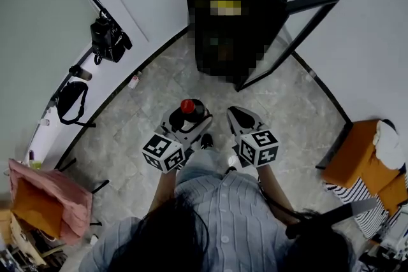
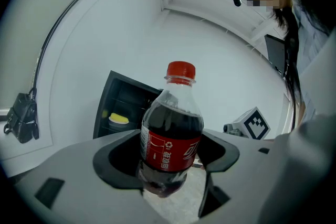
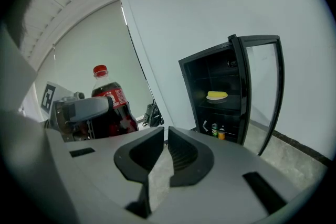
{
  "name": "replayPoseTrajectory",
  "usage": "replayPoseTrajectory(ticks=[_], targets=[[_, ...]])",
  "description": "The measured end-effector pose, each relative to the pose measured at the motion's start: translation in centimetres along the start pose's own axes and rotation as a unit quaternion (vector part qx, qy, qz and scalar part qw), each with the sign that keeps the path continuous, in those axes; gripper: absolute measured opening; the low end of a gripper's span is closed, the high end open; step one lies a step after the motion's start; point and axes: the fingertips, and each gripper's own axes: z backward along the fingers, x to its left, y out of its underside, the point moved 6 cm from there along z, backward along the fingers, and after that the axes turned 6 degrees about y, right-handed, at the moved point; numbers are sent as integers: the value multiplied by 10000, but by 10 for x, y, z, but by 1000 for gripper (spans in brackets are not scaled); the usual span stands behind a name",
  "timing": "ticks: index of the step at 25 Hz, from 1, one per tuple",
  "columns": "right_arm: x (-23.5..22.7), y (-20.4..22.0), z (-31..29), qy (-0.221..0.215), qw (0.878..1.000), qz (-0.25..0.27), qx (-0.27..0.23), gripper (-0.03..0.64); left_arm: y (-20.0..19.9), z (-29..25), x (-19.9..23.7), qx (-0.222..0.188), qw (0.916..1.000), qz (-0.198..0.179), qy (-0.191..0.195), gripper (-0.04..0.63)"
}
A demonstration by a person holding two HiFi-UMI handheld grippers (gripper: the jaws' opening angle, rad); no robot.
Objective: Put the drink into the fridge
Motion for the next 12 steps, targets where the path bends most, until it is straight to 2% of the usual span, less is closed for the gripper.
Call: replayPoseTrajectory(ticks=[12], targets=[[6, -17, -45, 449, 9985, -260, -167, 35, -18, -11, 50, 161, 9985, -91, 515, 324]])
